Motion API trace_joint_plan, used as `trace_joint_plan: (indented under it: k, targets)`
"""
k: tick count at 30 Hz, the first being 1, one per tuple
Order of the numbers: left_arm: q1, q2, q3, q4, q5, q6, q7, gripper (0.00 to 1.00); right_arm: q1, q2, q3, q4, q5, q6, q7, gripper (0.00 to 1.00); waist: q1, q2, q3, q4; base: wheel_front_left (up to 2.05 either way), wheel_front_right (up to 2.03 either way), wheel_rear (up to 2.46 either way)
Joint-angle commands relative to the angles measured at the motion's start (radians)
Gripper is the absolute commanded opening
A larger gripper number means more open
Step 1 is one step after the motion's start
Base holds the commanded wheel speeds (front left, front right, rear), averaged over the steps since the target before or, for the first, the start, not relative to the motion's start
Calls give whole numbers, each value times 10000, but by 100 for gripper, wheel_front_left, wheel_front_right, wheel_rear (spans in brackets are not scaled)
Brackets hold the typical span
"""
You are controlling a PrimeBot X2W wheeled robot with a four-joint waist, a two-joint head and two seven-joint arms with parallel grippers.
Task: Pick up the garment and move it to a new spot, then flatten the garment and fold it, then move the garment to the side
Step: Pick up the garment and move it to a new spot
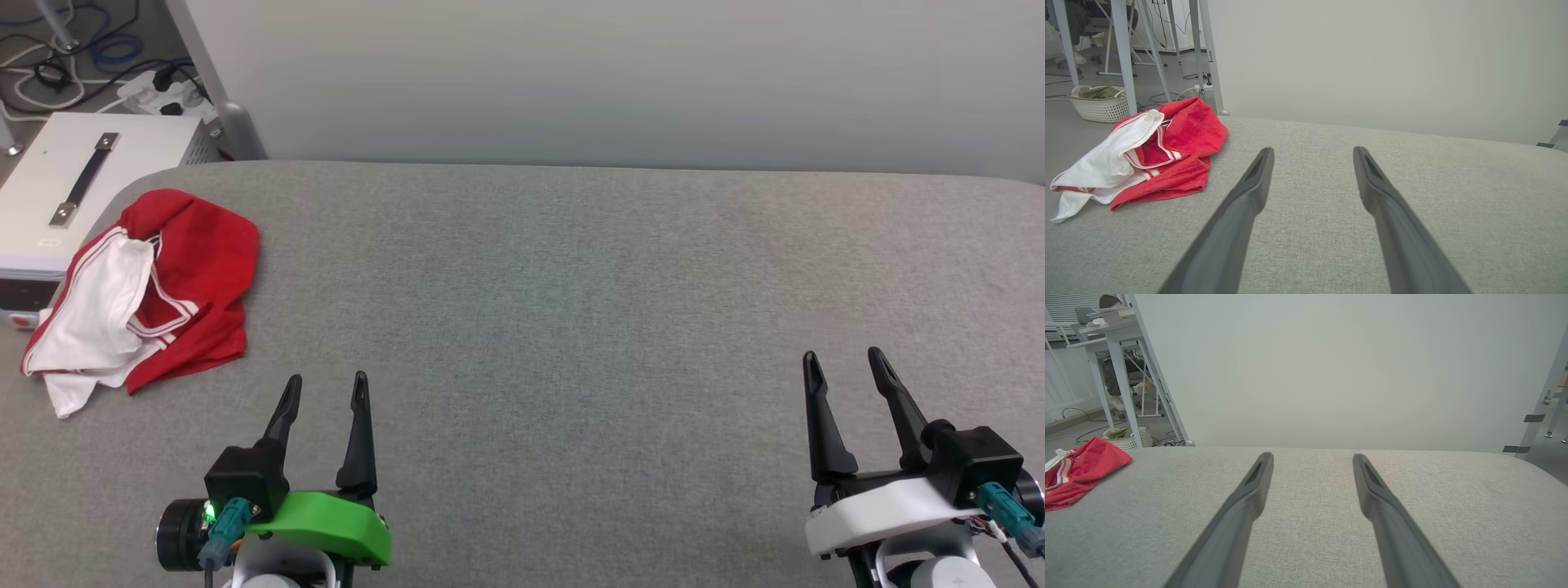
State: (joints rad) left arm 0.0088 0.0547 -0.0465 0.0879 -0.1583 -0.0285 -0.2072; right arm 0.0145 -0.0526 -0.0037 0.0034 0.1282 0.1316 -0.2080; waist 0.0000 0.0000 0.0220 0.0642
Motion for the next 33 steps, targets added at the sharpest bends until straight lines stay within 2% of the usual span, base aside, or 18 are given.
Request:
trace_joint_plan:
  k: [1,21,33]
  targets:
    - [-45,-37,1,27,-75,-27,-124,100,108,20,67,-39,55,-8,-122,100,0,0,98,384,0,0,0]
    - [-14,-45,-9,196,-360,-29,-541,100,145,24,858,150,101,-9,-534,100,0,0,257,3299,0,0,0]
    - [43,-45,-246,268,-313,-137,-546,100,128,24,742,133,124,-9,-538,100,0,0,329,4226,0,0,0]
